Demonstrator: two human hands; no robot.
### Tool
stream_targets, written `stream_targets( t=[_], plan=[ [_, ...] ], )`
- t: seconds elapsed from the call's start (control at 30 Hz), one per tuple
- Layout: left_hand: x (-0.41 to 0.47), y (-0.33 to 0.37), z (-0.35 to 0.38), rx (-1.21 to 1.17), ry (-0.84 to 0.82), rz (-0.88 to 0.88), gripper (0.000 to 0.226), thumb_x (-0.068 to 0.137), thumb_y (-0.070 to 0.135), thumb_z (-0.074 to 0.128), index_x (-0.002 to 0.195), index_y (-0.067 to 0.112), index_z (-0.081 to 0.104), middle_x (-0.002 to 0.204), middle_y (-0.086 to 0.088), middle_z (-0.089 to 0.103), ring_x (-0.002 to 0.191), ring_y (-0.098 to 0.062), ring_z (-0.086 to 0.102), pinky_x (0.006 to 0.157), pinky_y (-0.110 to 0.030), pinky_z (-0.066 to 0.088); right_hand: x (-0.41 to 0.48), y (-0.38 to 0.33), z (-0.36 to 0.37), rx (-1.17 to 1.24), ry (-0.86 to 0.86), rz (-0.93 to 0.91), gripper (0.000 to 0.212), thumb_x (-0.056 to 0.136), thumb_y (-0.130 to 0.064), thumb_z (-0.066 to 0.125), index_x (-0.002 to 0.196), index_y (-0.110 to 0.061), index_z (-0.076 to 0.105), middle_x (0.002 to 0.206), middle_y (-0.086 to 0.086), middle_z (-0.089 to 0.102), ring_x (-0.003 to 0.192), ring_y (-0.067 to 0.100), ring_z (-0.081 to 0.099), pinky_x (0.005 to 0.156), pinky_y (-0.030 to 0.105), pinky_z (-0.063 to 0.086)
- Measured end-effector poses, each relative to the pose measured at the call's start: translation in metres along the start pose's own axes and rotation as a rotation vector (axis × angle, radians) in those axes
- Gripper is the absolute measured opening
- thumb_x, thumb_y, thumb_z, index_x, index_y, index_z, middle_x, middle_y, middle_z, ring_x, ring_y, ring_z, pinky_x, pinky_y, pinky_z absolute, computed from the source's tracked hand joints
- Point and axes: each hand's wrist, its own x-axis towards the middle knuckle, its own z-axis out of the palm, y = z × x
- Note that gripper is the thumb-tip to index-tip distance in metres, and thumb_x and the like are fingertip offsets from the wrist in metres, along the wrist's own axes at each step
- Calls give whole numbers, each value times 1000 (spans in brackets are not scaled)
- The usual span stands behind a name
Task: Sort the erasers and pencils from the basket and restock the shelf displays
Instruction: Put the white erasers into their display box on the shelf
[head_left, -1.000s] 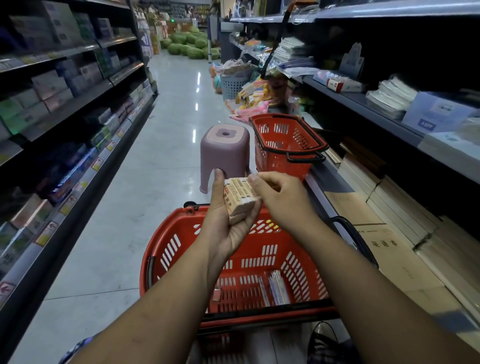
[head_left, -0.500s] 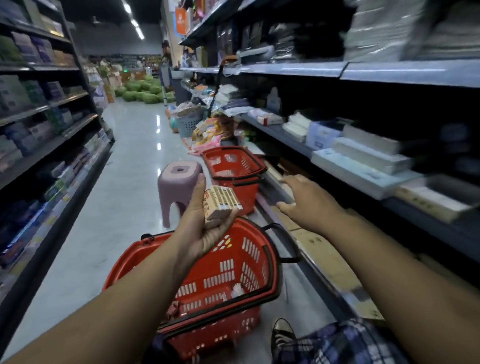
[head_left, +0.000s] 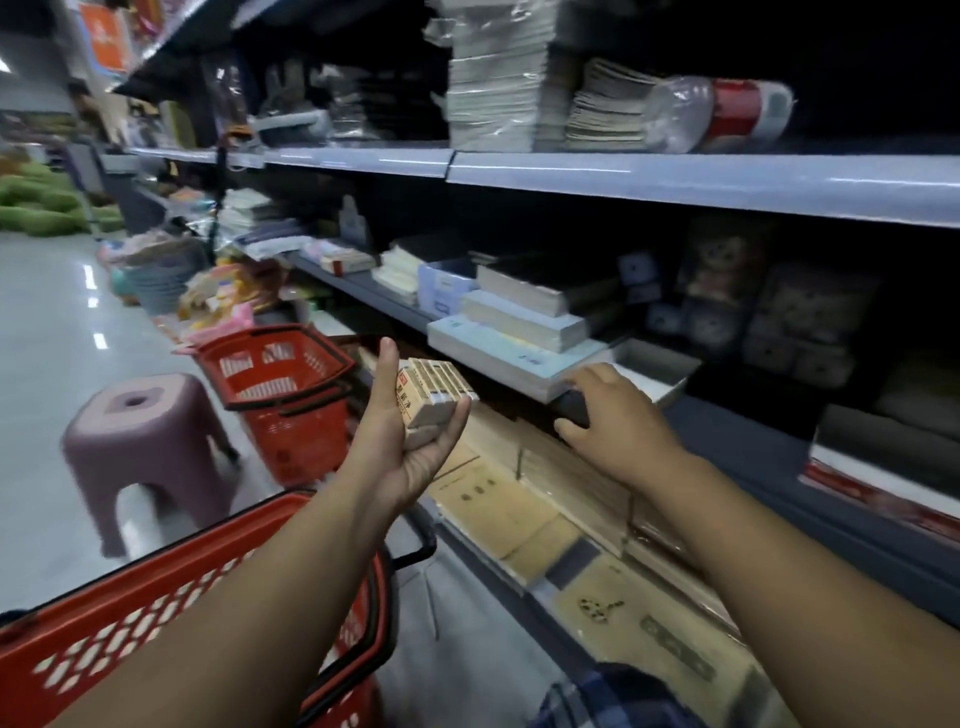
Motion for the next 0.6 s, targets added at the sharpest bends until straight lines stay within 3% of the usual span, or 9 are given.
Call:
stream_targets(
  t=[0.07, 0.23, 0.4, 0.6],
  plan=[
    [18, -14, 12, -7, -11, -11, 78, 78, 61, 75, 129, 3, 62, 120, -25, 67, 90, -34, 74, 63, -30, 62, 10, 15, 3, 5, 53, 27, 39, 90, -30, 65, 127, -19, 57, 134, 3, 51, 120, 24, 52, 97, 36, 45],
    [62, -54, 25, -54, -78, -67, 78, 73, 61, 74, 128, 7, 64, 125, -23, 68, 107, -32, 69, 68, -30, 63, 38, 42, 18, -15, 58, 117, 42, 99, -31, 55, 134, -7, 53, 139, 12, 48, 123, 30, 51, 98, 38, 44],
    [86, -83, 34, -47, -110, -155, 74, 83, 63, 69, 124, 2, 65, 118, -24, 71, 102, -32, 71, 65, -29, 62, 46, 55, 28, -215, -54, 298, 48, 107, -45, 25, 129, -18, 57, 132, 10, 60, 120, 33, 56, 98, 44, 40],
    [93, -102, 50, -58, -99, -121, 71, 85, 62, 68, 128, 5, 63, 119, -23, 71, 98, -31, 74, 68, -28, 62, 18, 58, 21, -341, -77, 315, 36, 107, -40, 29, 116, -19, 57, 122, 7, 63, 114, 31, 55, 91, 42, 38]
  ],
)
